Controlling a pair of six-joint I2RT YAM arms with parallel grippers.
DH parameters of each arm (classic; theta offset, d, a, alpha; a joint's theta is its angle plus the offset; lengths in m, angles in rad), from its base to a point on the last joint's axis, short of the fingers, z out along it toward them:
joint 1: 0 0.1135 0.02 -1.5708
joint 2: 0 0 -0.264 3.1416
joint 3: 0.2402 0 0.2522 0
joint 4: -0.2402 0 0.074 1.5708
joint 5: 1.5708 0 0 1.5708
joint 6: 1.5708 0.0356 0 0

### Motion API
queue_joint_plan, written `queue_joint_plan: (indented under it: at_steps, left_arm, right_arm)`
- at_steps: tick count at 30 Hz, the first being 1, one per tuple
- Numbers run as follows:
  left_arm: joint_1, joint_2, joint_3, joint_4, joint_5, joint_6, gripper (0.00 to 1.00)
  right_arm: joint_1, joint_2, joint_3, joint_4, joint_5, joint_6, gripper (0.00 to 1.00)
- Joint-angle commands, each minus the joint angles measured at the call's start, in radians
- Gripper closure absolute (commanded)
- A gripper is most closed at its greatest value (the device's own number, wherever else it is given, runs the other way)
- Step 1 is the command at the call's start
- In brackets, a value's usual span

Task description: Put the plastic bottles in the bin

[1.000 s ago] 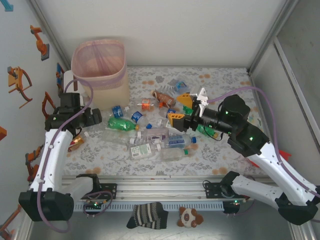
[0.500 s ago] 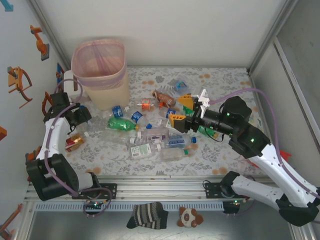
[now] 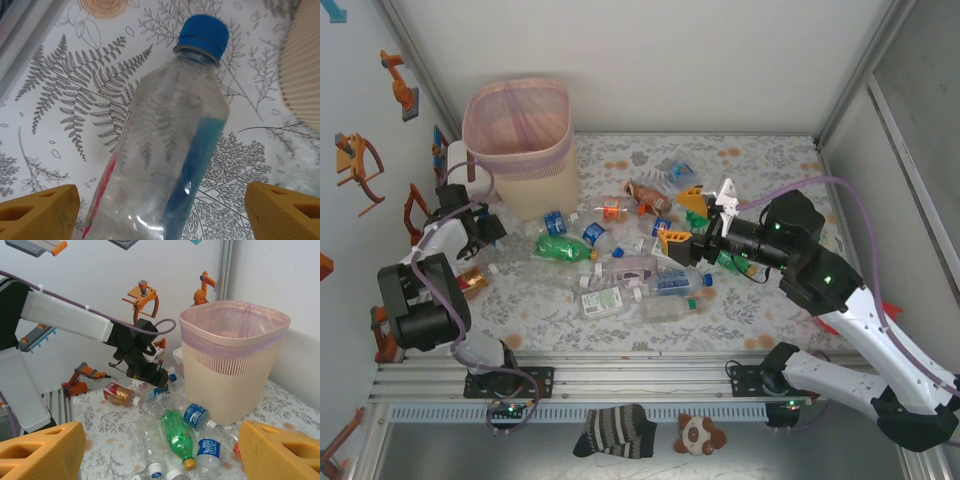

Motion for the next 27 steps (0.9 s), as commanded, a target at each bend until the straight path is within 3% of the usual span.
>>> queue_joint_plan:
  at_steps: [1, 13, 22, 27]
  left_arm:
    - [0.002, 0.040, 0.036, 0.009, -0.003, 0.000, 0.13]
    - [0.006, 0.139, 0.073, 0.017, -0.018, 0.000, 0.20]
    - [0.008, 0.161, 0.080, 0.027, -0.005, -0.006, 0.41]
    - [0.008, 0.137, 0.076, 0.029, -0.011, -0.008, 0.45]
  right_arm:
    - [0.008, -0.009, 0.031, -0.002, -0.012, -0.020, 0.21]
    - [0.008, -0.013, 0.022, 0.006, 0.001, 0.004, 0.21]
    - [0.008, -0.003, 0.025, 0.026, 0.000, 0.025, 0.21]
    - [0.007, -0.001, 0.029, 0.033, -0.003, 0.034, 0.21]
